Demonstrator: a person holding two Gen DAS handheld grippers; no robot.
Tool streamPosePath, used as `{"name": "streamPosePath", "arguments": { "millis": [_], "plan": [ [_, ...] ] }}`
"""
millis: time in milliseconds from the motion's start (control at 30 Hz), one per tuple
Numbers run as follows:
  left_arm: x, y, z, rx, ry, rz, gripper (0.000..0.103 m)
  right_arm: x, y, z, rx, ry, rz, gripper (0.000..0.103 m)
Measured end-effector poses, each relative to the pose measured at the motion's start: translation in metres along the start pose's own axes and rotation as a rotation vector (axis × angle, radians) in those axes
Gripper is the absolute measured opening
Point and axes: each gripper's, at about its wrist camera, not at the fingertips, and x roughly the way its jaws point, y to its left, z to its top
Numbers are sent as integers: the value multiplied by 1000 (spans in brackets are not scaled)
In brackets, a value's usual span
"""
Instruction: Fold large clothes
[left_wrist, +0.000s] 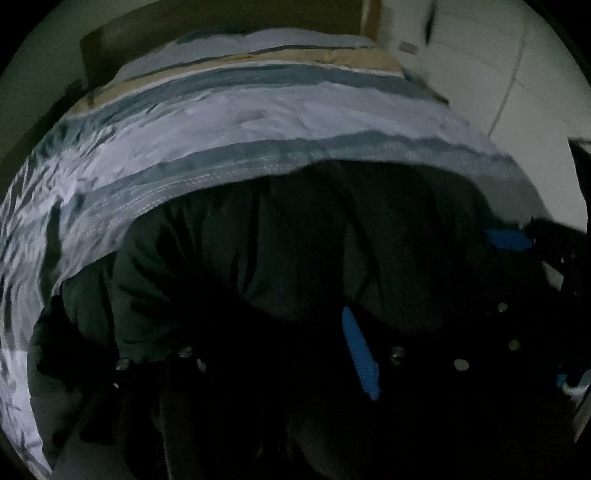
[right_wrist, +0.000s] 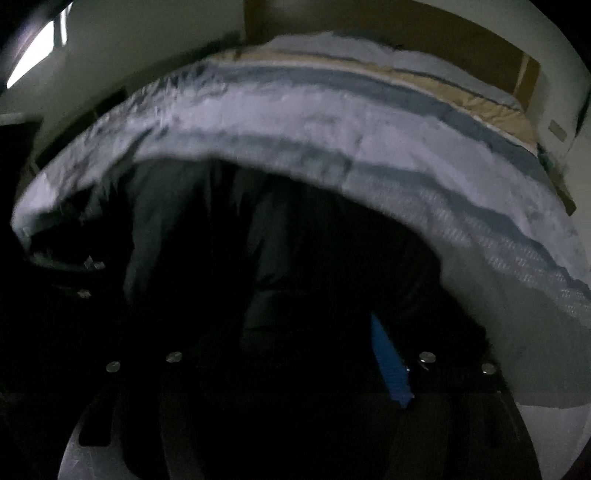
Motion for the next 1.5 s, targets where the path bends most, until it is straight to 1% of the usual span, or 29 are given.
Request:
{"name": "streamPosePath", "arguments": {
  "millis": [67,233,367,533,633,700,733,833,933,1033,1167,1300,1400,1500],
  "plan": [
    [3,-3,-6,24,-11,10,59,0,1,-3,-4,-10,-5,75],
    [5,-8,-18,57,-64,19,61,0,4,-10,-14,-47,-28,75],
    [-1,-6,-29,50,-101,-1,61,-8,11,-19,-26,-89,-60,75],
    [-11,-6,-37,51,-97,-25,61,-16,13,-24,-25,-96,-58,75],
    [-24,-4,-39,25,-118,-39,61,-26,14,-26,-29,-102,-66,75],
    [-42,0,-42,-10,-147,-60,61,-45,14,-30,-3,-121,-54,75],
    [-51,0,-43,-18,-156,-67,61,-45,14,-30,-3,-121,-54,75],
    [-83,-5,-49,0,-174,-46,61,-71,19,-36,9,-132,-46,75],
    [-116,-10,-60,-5,-177,-53,61,-106,27,-47,26,-148,-43,75],
    [-155,-18,-83,-11,-189,-44,61,-141,38,-63,48,-172,-39,75],
    [-206,-28,-124,-46,-200,-33,61,-188,55,-94,92,-194,-24,75],
    [-249,-35,-167,-70,-213,0,61,-227,71,-135,131,-197,-17,75],
    [-283,-41,-200,-70,-229,46,62,-252,78,-165,152,-191,-27,75],
    [-311,-46,-222,-70,-254,72,62,-272,78,-190,179,-195,-40,75]
  ]
}}
